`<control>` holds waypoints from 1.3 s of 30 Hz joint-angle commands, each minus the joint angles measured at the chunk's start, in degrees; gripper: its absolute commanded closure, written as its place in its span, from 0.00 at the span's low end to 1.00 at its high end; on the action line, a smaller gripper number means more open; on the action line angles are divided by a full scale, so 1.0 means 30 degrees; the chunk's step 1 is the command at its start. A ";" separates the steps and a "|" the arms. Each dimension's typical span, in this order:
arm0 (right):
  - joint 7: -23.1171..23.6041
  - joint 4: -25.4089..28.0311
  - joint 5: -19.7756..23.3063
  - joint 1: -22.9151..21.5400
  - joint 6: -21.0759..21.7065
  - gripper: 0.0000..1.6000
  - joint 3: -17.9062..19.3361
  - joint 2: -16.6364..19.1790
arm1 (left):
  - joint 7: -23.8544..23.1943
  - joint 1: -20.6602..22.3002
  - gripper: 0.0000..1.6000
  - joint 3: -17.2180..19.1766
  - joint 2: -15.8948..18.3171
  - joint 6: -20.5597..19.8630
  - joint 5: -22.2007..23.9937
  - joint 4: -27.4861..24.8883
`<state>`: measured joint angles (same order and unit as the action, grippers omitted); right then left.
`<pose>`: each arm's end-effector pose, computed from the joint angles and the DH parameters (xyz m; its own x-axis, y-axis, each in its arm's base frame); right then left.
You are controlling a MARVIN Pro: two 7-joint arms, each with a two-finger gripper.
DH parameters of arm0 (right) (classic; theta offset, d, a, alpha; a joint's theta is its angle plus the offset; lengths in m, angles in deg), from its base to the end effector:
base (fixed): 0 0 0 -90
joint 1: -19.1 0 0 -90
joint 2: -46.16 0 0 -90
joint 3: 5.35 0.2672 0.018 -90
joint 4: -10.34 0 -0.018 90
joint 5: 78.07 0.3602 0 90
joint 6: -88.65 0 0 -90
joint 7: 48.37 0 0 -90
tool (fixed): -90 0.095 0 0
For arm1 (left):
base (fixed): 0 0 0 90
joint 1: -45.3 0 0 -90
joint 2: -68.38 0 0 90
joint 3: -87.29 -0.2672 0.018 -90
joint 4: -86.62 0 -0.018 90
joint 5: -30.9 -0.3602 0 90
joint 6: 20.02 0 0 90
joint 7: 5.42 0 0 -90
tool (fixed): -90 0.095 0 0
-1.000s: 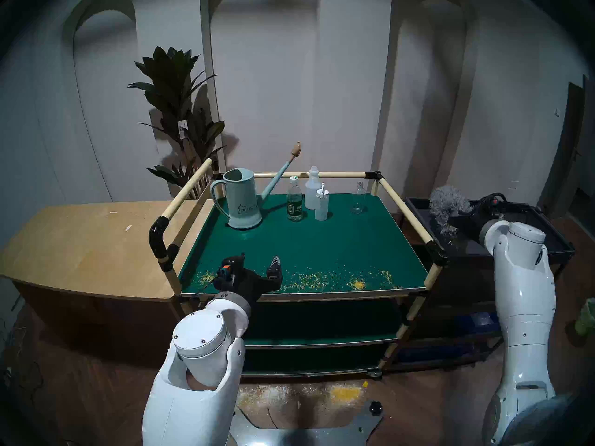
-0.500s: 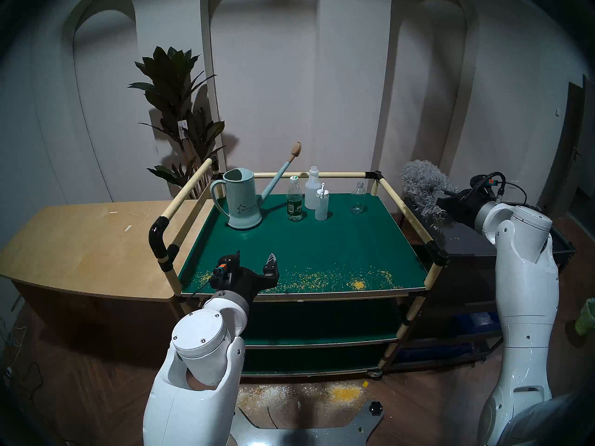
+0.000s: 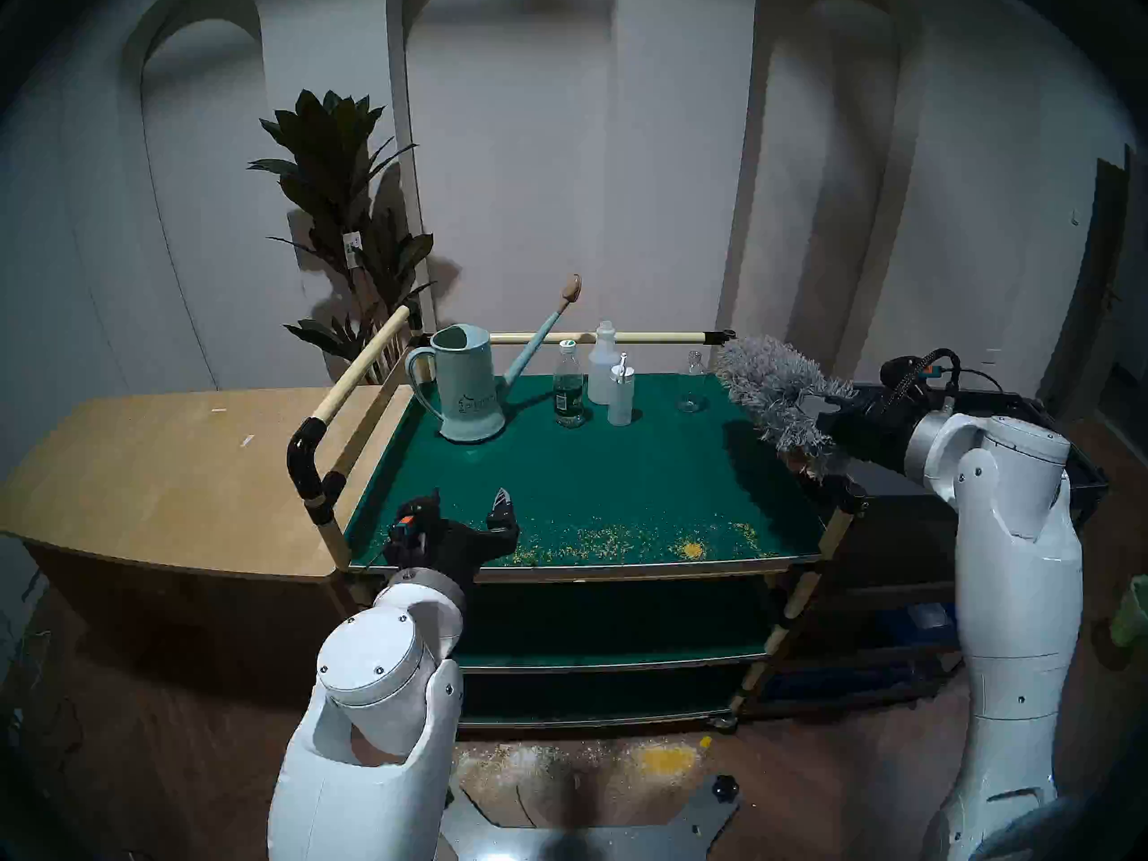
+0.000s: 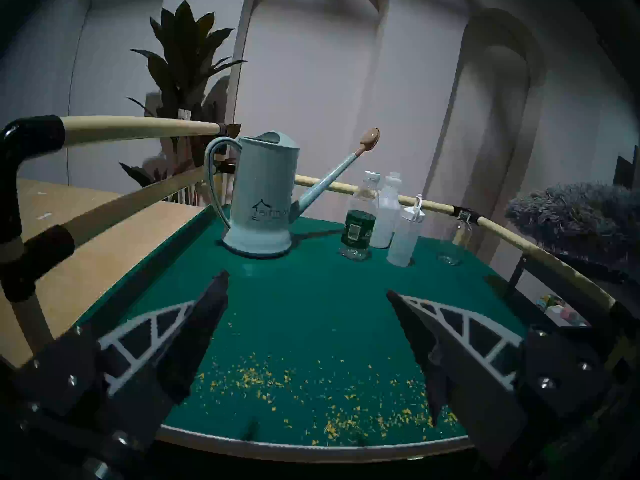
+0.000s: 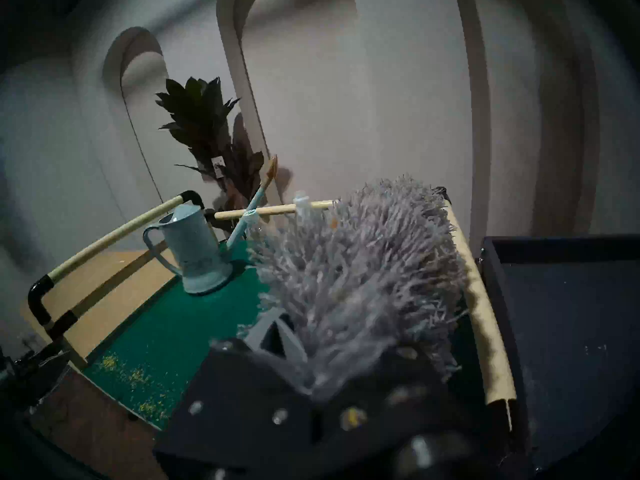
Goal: Dust the shelf with the duster
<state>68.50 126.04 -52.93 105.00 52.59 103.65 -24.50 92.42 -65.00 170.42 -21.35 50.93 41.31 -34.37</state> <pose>0.4209 -0.1147 -0.0836 0.3224 -0.1008 0.9412 0.3211 -0.9237 -0.2089 0.3728 -0.0438 -0.2226 0.1691 0.1888 0.9673 -0.0105 -0.9811 0.1933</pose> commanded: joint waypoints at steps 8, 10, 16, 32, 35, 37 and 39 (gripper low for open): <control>-0.0035 -0.0769 -0.2502 0.2683 -0.3512 1.00 -0.1075 -0.0443 | 0.0979 -0.0420 0.00 -0.0025 0.0059 0.2661 0.0595 -0.0621; 0.0110 -0.1190 -0.2890 0.2553 -0.4121 1.00 -0.1113 -0.0537 | 0.1012 -0.0454 0.00 -0.0054 0.0076 0.2885 0.0577 -0.0593; 0.0477 -0.2475 -0.3674 0.2042 -0.5756 1.00 -0.1187 -0.0283 | 0.1185 -0.0298 0.00 -0.0187 0.0125 0.3099 0.0634 -0.0348; 0.3040 -0.5868 -0.5224 0.1852 -0.8963 1.00 -0.2501 0.2371 | 0.2107 0.0460 0.00 -0.0671 0.0279 0.2904 0.0931 0.0528; 0.3446 -0.6369 -0.5427 0.1717 -0.9320 1.00 -0.2620 0.2573 | 0.2185 0.0570 0.00 -0.0713 0.0282 0.2764 0.1022 0.0635; 0.3628 -0.6608 -0.5519 0.1587 -0.9461 1.00 -0.2595 0.2704 | 0.2236 0.0612 0.00 -0.0722 0.0278 0.2749 0.1044 0.0682; 0.3516 -0.6709 -0.5810 0.1461 -0.9546 1.00 -0.2562 0.2860 | 0.2349 0.0653 0.00 -0.0725 0.0278 0.2803 0.1036 0.0724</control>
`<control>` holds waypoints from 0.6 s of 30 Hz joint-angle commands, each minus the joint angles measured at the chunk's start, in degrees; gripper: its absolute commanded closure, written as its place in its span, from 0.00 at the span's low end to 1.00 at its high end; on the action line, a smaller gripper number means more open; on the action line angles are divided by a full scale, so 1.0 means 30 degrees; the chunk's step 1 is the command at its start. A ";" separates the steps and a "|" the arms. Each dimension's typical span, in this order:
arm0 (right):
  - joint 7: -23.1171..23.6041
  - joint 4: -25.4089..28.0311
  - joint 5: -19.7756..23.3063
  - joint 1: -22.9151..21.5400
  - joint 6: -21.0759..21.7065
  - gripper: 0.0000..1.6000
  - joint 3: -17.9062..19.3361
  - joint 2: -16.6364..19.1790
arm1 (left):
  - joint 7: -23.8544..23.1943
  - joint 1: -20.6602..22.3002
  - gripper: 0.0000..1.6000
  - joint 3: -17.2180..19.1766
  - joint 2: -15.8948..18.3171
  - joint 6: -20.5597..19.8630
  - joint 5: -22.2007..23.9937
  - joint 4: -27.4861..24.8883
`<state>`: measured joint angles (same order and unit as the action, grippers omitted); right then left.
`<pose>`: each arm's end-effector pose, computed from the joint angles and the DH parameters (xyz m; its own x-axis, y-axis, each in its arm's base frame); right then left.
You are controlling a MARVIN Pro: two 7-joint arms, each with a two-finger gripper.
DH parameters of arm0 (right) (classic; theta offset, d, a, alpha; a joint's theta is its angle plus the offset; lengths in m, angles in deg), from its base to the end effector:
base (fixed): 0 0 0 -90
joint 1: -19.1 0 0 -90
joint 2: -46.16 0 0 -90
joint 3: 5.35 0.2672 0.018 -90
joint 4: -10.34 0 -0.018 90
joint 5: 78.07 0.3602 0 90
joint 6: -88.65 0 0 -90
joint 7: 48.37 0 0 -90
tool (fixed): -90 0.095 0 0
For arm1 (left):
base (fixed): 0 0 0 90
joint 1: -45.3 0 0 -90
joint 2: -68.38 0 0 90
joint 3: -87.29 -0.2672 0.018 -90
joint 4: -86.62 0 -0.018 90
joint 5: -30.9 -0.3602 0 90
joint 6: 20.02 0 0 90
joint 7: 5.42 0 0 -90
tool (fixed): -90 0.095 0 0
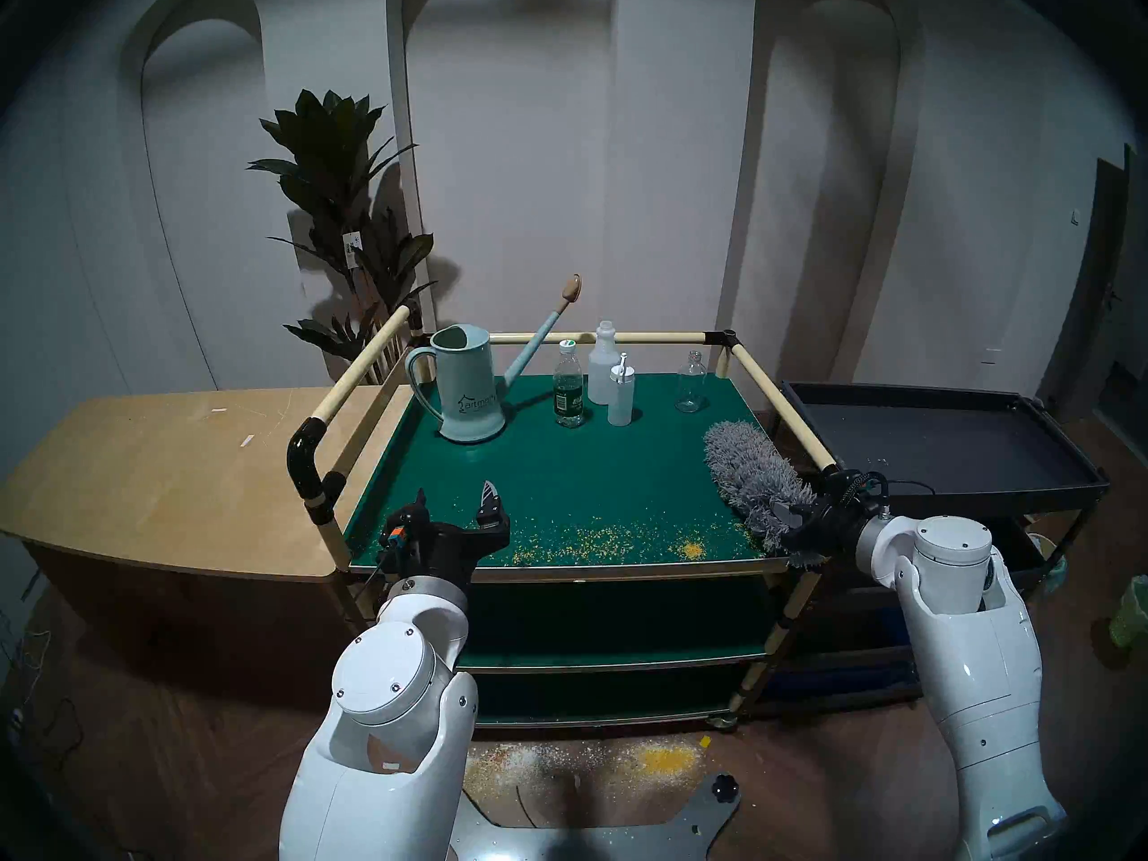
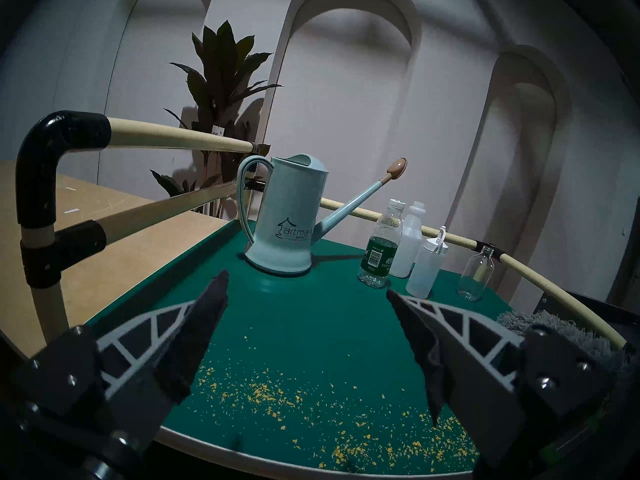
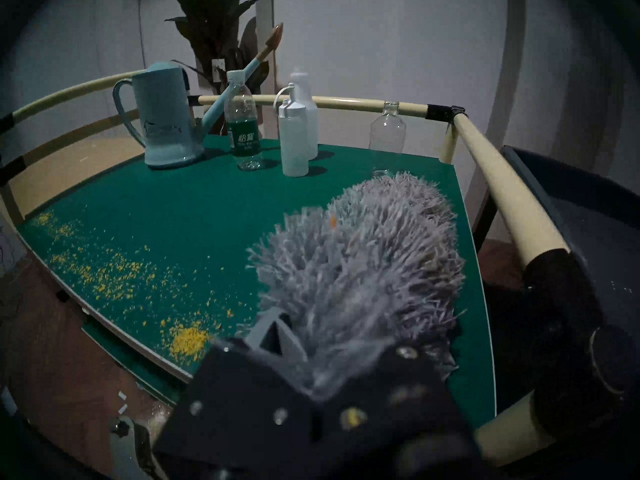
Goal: Dust the shelf with the duster
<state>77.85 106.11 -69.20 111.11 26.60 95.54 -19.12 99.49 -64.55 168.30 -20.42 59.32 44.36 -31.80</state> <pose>0.4432 -0.1349 -0.2495 0.3780 0.1964 0.9047 0.4080 -0.9126 0.0276 0.3752 -0.0463 -0.2302 0.0794 0.2521 0.9644 0.0752 -0.9663 0.2464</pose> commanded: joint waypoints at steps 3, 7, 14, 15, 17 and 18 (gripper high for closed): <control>0.0635 -0.0120 -0.0423 -0.0696 -0.0836 1.00 0.0360 0.1321 | 0.0193 0.0549 0.00 -0.0037 -0.0031 0.0036 0.0101 -0.0103; 0.1114 -0.0095 -0.0392 -0.0702 -0.0781 1.00 0.0668 0.1621 | 0.0323 0.0636 0.00 -0.0246 0.0066 0.0026 0.0178 -0.0017; 0.1489 -0.1010 -0.1024 -0.0433 -0.1260 1.00 0.0461 0.2050 | 0.0778 0.0773 0.00 -0.0689 0.0252 0.0102 0.0410 0.0197; 0.1566 -0.1156 -0.1168 -0.0343 -0.1401 1.00 0.0377 0.2112 | 0.0890 0.0752 0.00 -0.0769 0.0294 0.0132 0.0467 0.0227; 0.1639 -0.1462 -0.1293 -0.0213 -0.1741 1.00 0.0312 0.2063 | 0.1132 0.0660 0.00 -0.0944 0.0396 0.0143 0.0548 0.0270; 0.1647 -0.1633 -0.1319 -0.0203 -0.1838 1.00 0.0297 0.1997 | 0.1235 0.0619 0.00 -0.1019 0.0444 0.0171 0.0591 0.0287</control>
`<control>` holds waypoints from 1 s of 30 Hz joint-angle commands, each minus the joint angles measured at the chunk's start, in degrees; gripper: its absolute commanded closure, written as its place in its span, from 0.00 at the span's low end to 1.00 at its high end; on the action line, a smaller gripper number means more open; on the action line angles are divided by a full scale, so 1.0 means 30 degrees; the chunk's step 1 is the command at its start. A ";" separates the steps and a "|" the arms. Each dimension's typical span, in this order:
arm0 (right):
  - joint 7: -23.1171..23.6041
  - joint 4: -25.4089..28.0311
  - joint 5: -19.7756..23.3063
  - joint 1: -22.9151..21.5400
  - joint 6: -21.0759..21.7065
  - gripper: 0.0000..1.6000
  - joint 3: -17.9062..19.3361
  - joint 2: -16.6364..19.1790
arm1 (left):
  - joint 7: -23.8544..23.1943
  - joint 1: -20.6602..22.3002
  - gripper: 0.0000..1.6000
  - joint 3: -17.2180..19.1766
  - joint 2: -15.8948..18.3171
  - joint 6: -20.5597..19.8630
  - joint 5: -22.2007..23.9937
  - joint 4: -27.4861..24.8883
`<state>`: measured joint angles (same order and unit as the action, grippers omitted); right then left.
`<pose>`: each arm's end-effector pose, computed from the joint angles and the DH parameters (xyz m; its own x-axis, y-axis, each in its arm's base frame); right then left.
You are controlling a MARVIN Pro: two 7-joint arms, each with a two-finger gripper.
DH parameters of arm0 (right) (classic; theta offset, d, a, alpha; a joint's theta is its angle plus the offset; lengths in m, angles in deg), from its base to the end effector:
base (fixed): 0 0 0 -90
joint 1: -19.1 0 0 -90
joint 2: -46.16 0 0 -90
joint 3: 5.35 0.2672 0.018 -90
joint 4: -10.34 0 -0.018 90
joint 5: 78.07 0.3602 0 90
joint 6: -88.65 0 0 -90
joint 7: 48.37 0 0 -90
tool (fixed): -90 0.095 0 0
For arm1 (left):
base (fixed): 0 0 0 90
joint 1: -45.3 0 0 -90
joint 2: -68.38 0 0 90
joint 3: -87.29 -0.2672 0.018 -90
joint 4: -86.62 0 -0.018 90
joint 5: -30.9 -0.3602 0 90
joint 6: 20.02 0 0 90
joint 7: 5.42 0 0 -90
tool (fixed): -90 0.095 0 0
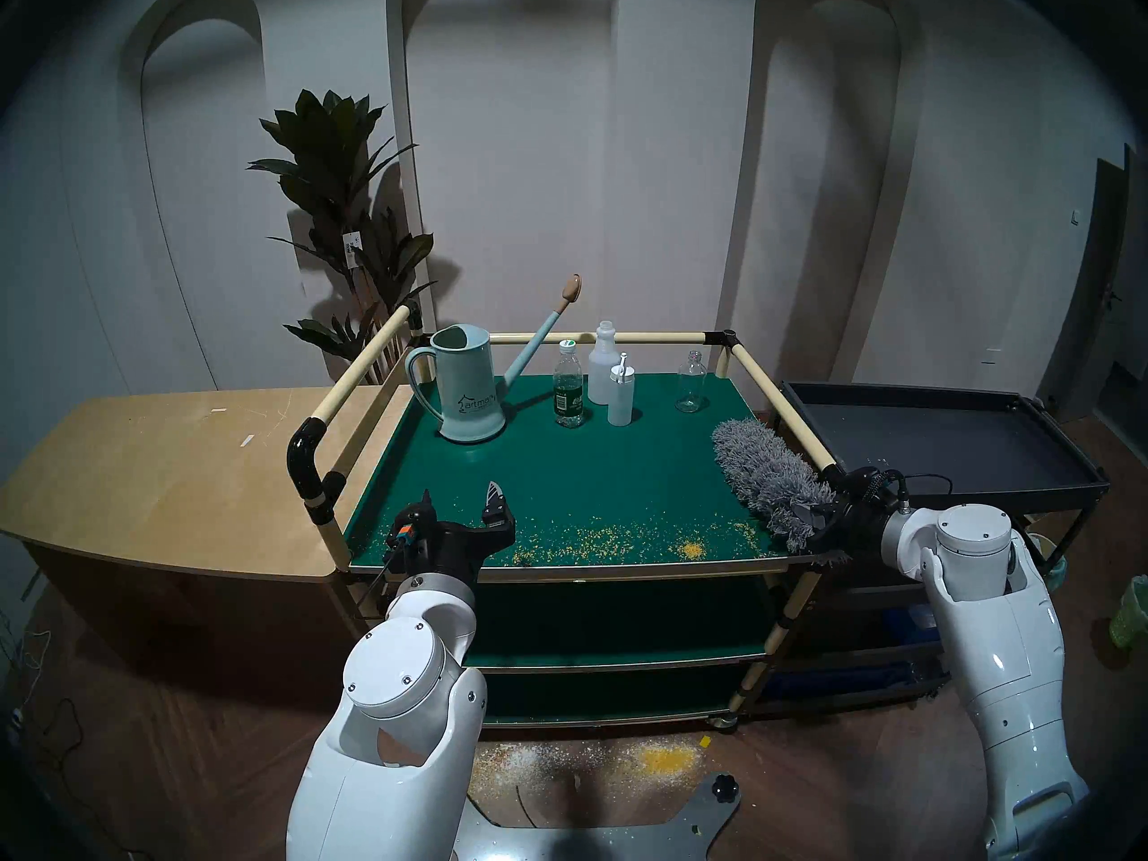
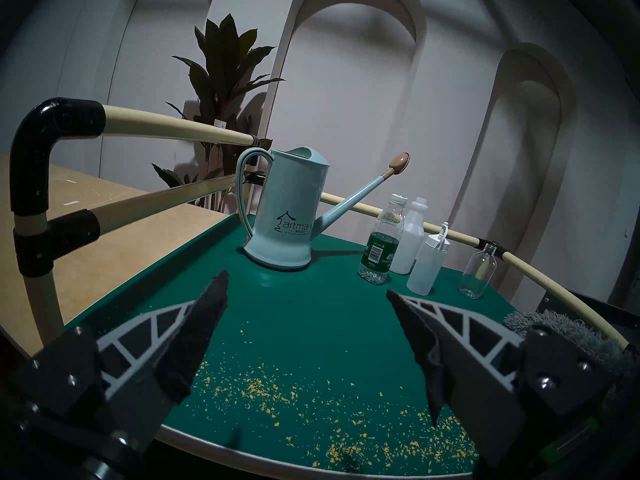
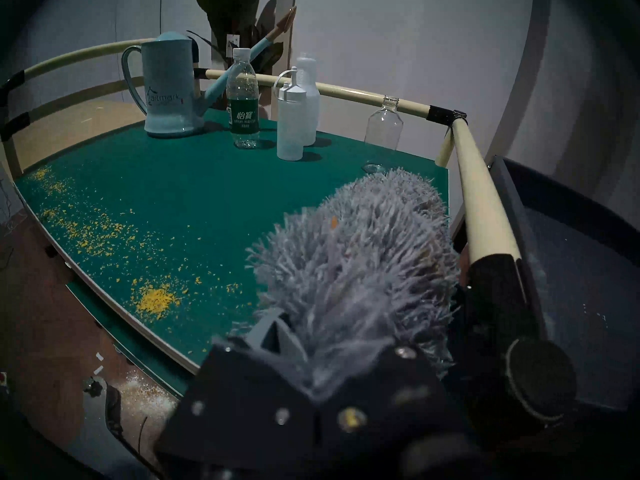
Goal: Dust the shelf with the duster
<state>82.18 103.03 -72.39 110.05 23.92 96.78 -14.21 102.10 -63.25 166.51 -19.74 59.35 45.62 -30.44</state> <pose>0.4446 -0.1697 -0.2442 0.3714 0.3081 0.8759 0.4393 -0.8894 0.1266 0.3787 -0.0554 -0.2343 0.0935 0.2648 0.9598 0.0857 -0.9625 0.2572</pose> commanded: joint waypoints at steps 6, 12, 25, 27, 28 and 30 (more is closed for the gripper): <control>0.0300 -0.1443 -0.0747 -0.0323 -0.1212 1.00 -0.0856 0.0215 | 0.0977 0.0038 0.00 -0.0816 0.0465 0.0234 0.0383 -0.0156; 0.0492 -0.2027 -0.1145 -0.0560 -0.1464 1.00 -0.1704 0.0122 | 0.1594 -0.0026 0.00 -0.0907 0.0542 0.0292 0.0326 -0.0351; 0.0812 -0.1928 -0.1384 -0.0619 -0.1100 1.00 -0.2613 -0.0280 | 0.2447 -0.1006 0.00 -0.0837 0.0791 0.0820 0.0400 -0.0972; 0.0829 -0.1903 -0.1406 -0.0635 -0.1023 1.00 -0.2742 -0.0351 | 0.2617 -0.1152 0.00 -0.0851 0.0840 0.0953 0.0442 -0.1048; 0.0855 -0.1922 -0.1428 -0.0652 -0.1012 1.00 -0.2825 -0.0361 | 0.2633 -0.1219 0.00 -0.0839 0.0851 0.0976 0.0439 -0.1090; 0.0902 -0.1970 -0.1461 -0.0675 -0.1003 1.00 -0.2996 -0.0400 | 0.2799 -0.1368 0.00 -0.0837 0.0892 0.1088 0.0475 -0.1189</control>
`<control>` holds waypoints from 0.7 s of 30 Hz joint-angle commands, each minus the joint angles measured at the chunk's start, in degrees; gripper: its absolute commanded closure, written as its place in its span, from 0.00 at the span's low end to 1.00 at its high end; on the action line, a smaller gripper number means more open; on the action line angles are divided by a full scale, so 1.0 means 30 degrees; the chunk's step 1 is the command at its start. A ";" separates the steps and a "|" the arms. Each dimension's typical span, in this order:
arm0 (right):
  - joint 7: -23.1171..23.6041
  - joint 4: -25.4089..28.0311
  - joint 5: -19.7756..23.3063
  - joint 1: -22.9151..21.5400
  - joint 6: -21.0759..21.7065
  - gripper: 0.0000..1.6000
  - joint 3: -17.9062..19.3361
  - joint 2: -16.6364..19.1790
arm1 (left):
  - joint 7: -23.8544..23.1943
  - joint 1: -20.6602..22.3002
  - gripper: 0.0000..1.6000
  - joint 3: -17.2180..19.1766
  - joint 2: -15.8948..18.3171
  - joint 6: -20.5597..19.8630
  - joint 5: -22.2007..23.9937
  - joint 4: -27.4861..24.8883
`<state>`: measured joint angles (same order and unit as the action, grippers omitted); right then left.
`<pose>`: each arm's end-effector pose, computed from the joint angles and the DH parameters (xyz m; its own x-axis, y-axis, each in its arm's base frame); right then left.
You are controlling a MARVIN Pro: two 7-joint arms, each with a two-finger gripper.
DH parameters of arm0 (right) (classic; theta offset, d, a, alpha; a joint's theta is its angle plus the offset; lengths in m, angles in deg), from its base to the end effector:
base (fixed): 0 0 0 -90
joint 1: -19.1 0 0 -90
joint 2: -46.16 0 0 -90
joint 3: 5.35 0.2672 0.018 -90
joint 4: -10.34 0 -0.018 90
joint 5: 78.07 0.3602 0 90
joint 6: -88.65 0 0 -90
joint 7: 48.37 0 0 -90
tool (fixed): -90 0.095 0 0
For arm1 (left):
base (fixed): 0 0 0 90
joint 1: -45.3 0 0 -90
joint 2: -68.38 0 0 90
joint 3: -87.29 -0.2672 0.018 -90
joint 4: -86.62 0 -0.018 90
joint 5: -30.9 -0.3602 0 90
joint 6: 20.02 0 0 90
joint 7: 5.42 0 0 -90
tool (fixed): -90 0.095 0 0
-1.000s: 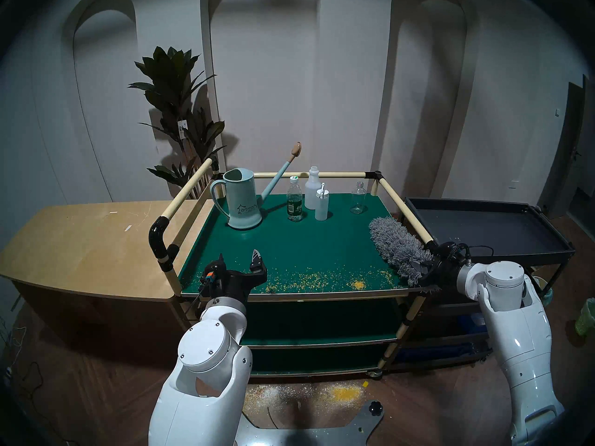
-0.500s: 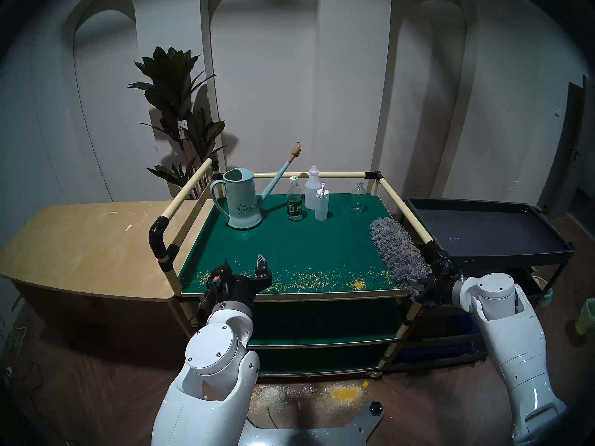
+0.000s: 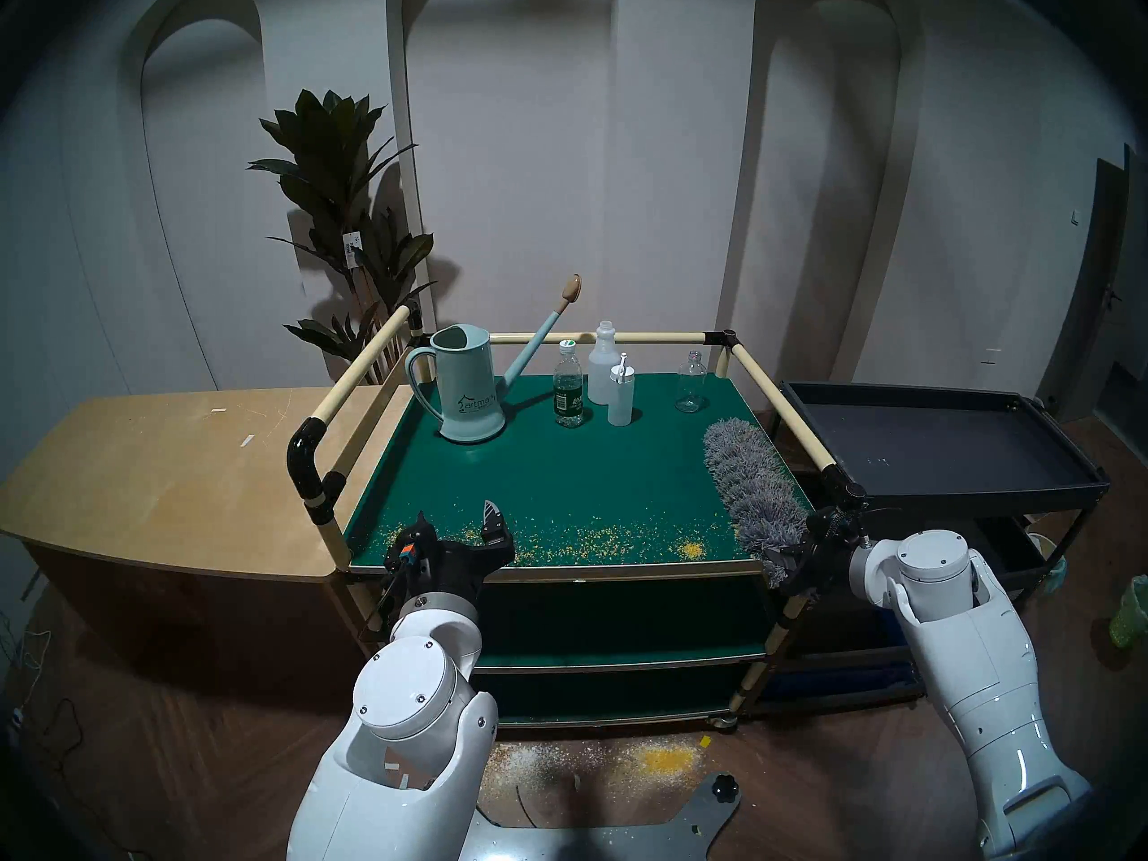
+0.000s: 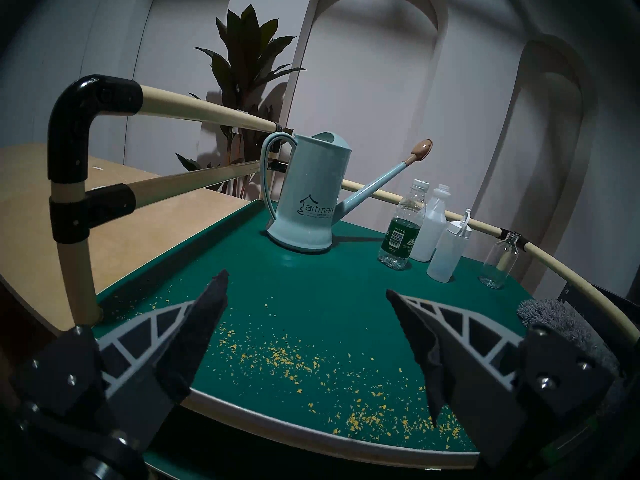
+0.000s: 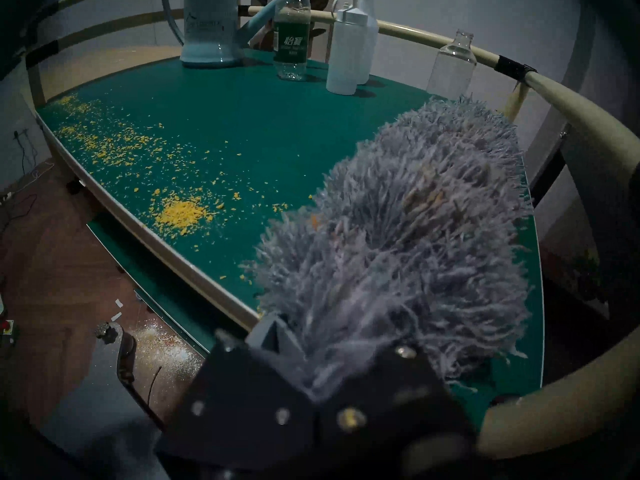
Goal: Dust the shelf with the duster
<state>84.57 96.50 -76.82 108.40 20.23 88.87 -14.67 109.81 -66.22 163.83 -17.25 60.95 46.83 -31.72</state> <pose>0.4465 -0.1360 -0.3054 0.4166 0.3949 0.8189 0.5578 -0.8223 0.1128 0.3606 -0.0585 -0.2472 0.1182 0.2661 0.9567 0.1702 -0.9546 0.2444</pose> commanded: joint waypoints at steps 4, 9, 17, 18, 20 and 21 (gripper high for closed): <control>0.0133 0.0172 -0.0135 -0.0232 0.0233 1.00 -0.0783 -0.0329 | 0.0495 -0.0718 0.00 0.0095 0.0131 0.0772 0.0111 -0.0918; 0.0317 0.0206 -0.0171 -0.0424 0.0450 1.00 -0.1277 -0.0471 | 0.0860 -0.1129 0.00 0.0167 0.0199 0.1060 0.0126 -0.1139; 0.0541 0.0272 -0.0333 -0.0610 0.0641 1.00 -0.2133 -0.0663 | 0.1629 -0.1916 0.00 0.0416 0.0268 0.1641 0.0162 -0.1573; 0.0600 0.0234 -0.0409 -0.0688 0.0583 1.00 -0.2339 -0.0676 | 0.1787 -0.2040 0.00 0.0439 0.0293 0.1716 0.0149 -0.1628; 0.0609 0.0173 -0.0504 -0.0806 0.0613 1.00 -0.2651 -0.0773 | 0.2038 -0.2281 0.00 0.0481 0.0337 0.1917 0.0161 -0.1748; 0.0609 0.0173 -0.0504 -0.0806 0.0613 1.00 -0.2651 -0.0773 | 0.2038 -0.2281 0.00 0.0481 0.0337 0.1917 0.0161 -0.1748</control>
<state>85.59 97.27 -77.87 106.15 21.83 83.58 -15.77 114.74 -71.40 165.20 -16.29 64.71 47.11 -34.68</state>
